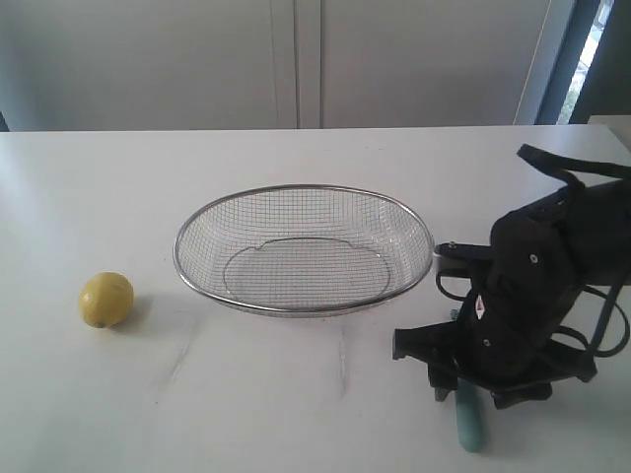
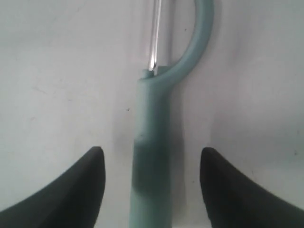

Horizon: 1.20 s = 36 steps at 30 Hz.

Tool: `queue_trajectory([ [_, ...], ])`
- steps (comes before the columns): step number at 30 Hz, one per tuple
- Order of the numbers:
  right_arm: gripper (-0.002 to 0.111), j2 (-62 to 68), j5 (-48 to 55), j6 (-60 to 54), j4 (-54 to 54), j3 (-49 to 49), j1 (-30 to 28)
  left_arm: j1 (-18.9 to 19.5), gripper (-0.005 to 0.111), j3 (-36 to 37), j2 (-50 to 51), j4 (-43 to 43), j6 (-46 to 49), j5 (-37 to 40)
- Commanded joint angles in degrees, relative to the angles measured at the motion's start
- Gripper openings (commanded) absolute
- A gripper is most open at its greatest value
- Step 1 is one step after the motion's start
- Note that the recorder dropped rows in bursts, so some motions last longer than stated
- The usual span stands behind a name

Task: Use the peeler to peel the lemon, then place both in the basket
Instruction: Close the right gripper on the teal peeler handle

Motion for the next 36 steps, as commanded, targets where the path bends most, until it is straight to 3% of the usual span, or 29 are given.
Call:
queue_trajectory([
  [1,0.055,0.08,-3.67,-0.71,-0.75,1.99,0.02,-0.26,0.0,0.0,-0.27,-0.58,-0.12,0.36],
  [17,0.052,1.99,-4.02,-0.71,-0.75,1.99,0.02,-0.26,0.0,0.0,-0.27,-0.58,-0.12,0.36],
  [25,0.035,3.81,-3.39,-0.71,-0.6,1.99,0.02,-0.26,0.0,0.0,-0.27,-0.58,-0.12,0.36],
  [33,0.003,3.81,-3.21,-0.71,-0.6,1.99,0.02,-0.26,0.0,0.0,-0.27,-0.58,-0.12,0.36],
  [36,0.0,3.53,-1.83,-0.71,-0.94,1.76,0.02,-0.26,0.0,0.0,-0.27,-0.58,-0.12,0.36],
])
